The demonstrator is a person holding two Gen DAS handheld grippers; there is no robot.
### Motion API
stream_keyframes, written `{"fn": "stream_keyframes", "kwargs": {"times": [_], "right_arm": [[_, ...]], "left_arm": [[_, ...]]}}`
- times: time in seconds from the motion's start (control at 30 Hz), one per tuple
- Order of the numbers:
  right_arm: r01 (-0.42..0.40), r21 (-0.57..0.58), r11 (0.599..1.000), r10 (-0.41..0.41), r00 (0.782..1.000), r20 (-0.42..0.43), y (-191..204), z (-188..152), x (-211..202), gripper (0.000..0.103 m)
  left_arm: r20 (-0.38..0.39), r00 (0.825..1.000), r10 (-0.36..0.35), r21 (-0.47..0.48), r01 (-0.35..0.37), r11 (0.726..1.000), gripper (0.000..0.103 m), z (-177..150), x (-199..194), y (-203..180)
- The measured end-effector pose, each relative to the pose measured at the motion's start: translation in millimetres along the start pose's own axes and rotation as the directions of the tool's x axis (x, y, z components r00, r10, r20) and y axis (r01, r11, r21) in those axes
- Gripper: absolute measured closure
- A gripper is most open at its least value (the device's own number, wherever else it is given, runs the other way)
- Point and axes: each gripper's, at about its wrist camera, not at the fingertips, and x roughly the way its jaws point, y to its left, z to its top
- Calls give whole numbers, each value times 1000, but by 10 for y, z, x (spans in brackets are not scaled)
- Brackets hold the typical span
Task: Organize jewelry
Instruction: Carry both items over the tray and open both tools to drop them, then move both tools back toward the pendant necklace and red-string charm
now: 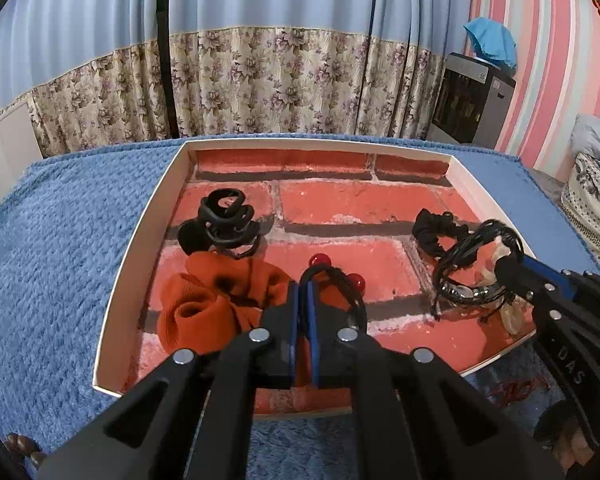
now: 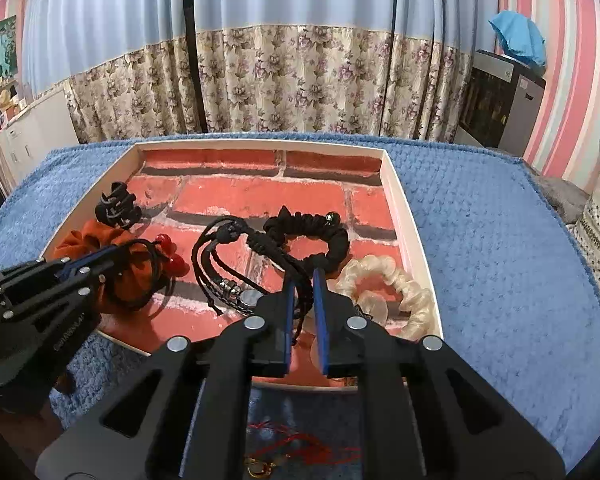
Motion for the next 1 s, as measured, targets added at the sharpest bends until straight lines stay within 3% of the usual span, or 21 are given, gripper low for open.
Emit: {"fn": "stream_keyframes", "kwargs": {"times": [0.03, 0.07, 0.13, 0.23, 0.33, 0.5, 1.0], "right_arm": [[2, 2, 1000, -2, 1000, 0, -4, -6, -7, 85], [5, 8, 1000, -5, 1000, -2, -16, -7, -8, 78], [0, 25, 1000, 0, 1000, -3, -56, -3, -7, 74], [-3, 49, 999, 3, 1000, 3, -120, 11, -38, 73], [4, 76, 997, -6, 1000, 25, -185, 28, -97, 60], [14, 82, 997, -14, 1000, -3, -242, 44, -62, 55], [11, 15, 1000, -9, 992, -125, -115, -127, -81, 51]], "left_arm": [[-2, 1000, 0, -3, 0, 1000, 92, 0, -2, 5], [-3, 1000, 6, -6, -6, 1000, 72, 0, -14, 12], [11, 1000, 18, -21, -17, 1000, 48, 2, -52, 18], [21, 1000, 17, -17, -16, 1000, 48, 25, -94, 15], [27, 1000, 8, -37, -7, 999, 42, 48, -136, 52], [51, 999, 9, -55, -6, 998, 40, 92, -244, 112], [53, 998, 39, -40, -37, 999, 40, 149, -406, 89]]}}
